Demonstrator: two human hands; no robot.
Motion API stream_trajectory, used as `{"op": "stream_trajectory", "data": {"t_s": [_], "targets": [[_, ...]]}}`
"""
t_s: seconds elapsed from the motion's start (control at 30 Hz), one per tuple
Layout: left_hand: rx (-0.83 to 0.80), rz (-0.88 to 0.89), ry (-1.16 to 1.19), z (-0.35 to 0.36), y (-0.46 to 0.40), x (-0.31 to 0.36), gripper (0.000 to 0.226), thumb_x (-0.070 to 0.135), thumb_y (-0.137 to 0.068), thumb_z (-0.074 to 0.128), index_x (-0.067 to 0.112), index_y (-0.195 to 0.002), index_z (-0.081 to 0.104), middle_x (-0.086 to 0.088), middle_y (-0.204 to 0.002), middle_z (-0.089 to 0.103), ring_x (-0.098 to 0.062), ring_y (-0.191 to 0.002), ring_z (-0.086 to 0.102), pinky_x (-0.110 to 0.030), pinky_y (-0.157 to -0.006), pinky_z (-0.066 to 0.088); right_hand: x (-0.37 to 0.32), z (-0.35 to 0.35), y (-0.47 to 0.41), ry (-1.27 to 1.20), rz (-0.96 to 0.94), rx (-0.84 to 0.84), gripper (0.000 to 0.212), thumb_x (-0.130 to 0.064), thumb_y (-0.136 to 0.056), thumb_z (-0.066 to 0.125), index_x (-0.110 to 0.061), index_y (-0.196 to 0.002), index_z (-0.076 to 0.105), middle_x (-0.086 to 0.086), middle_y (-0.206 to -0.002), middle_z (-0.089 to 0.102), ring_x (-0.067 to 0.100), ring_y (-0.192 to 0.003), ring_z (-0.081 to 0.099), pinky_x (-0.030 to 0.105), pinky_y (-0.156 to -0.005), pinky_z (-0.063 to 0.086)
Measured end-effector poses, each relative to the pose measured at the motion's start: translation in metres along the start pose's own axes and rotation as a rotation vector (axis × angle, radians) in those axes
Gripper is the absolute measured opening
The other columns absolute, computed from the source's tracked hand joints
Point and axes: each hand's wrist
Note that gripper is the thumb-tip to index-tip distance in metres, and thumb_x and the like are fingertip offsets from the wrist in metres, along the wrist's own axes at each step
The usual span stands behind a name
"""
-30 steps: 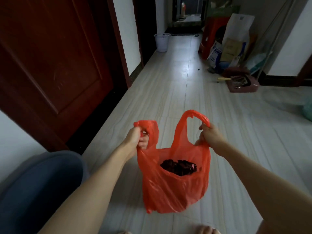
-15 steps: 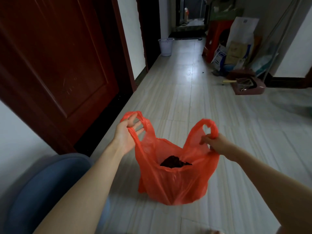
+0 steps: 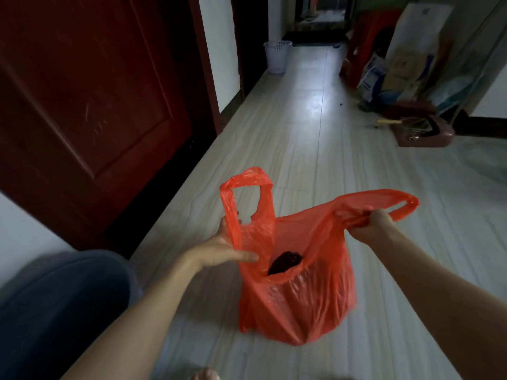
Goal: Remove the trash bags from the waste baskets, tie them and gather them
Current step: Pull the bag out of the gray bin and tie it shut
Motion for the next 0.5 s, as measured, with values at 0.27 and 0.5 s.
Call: {"op": "stream_trajectory", "data": {"t_s": [0.27, 0.5], "targets": [[0.309, 0.183, 0.093, 0.055, -0.027, 0.002, 0.076, 0.013, -0.075, 0.07, 0.008, -0.138, 0.028, 0.009, -0.135, 0.032, 0.02, -0.113, 0.039, 0.008, -0.096, 0.021, 0.011, 0.006, -0.011, -0.167, -0.088, -0.061, 0.034, -0.003, -0.09, 0.027, -0.014, -0.063, 0.044, -0.003, -0.046, 0.049, 0.007, -0.028, 0.048, 0.011, -0.032, 0.037], [-0.221, 0.341, -0.461, 0.075, -0.054, -0.003, 0.128, 0.031, -0.054, 0.087, 0.033, -0.145, -0.003, -0.006, -0.157, 0.001, -0.011, -0.145, 0.002, -0.031, -0.118, 0.017, -0.003, -0.007, -0.022, -0.15, -0.116, -0.045, 0.034, 0.001, -0.087, 0.022, -0.014, -0.062, 0.037, -0.001, -0.034, 0.05, 0.004, -0.029, 0.039, 0.01, -0.041, 0.025]]}}
Point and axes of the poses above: each hand's wrist, its own y-axis away from the middle knuckle, its own z-axis out of the palm, x = y × z
